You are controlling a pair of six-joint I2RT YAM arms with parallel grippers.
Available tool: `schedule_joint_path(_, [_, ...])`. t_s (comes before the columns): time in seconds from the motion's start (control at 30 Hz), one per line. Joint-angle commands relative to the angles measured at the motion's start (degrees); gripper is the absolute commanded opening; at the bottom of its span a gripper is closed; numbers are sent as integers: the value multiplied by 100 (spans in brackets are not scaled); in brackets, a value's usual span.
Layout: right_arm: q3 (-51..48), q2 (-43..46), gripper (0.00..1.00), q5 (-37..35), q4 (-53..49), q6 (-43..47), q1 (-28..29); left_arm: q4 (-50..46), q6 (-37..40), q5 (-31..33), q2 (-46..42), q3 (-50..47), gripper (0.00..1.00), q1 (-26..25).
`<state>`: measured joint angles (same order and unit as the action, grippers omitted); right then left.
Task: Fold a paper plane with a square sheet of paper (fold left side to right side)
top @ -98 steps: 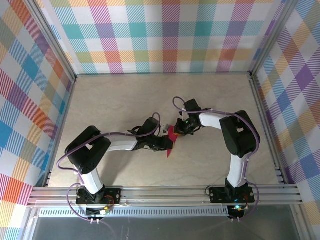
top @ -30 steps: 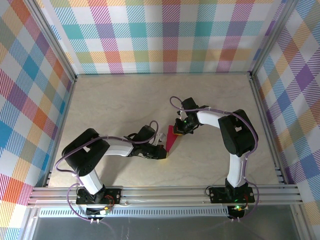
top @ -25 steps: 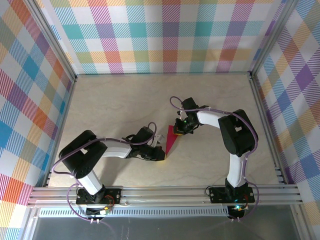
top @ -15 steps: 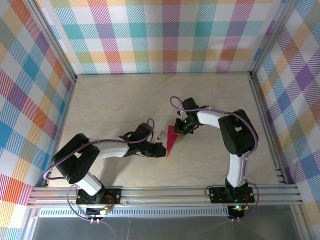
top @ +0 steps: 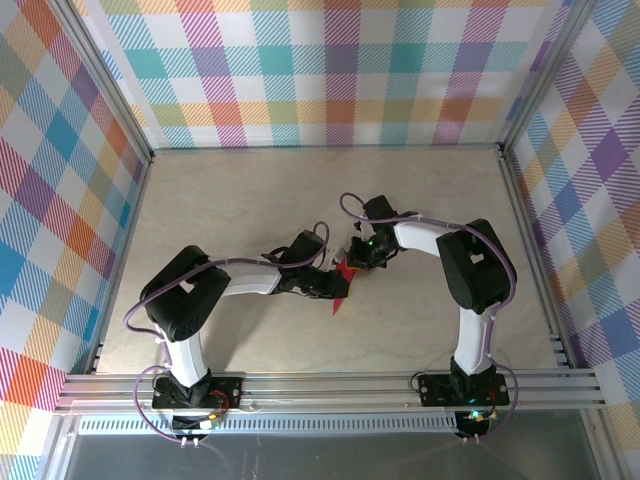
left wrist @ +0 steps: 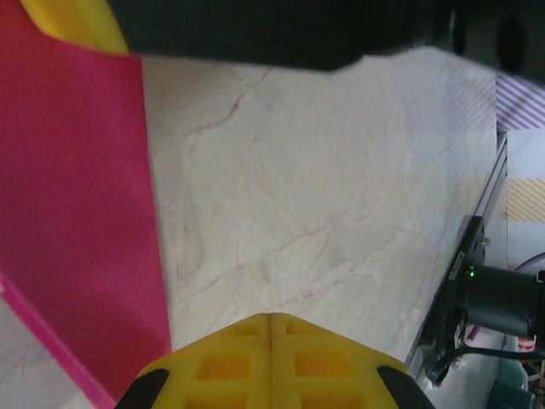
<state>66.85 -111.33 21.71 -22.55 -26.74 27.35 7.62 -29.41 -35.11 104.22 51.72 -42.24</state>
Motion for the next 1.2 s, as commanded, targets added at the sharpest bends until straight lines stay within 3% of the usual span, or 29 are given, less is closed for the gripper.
schedule_joint_path(0.0, [-261,-305,0,-492,-366,-59,86,-32,120,-49,153,200,0,-12])
schedule_joint_path(0.37, [-242,-346,0,-614,-463,-14,112,-387,260,597,383,245,0,14])
schedule_joint_path(1.17, [-75,-363,0,-727,-700,67,112,-524,339,559,-224,-505,0,-4])
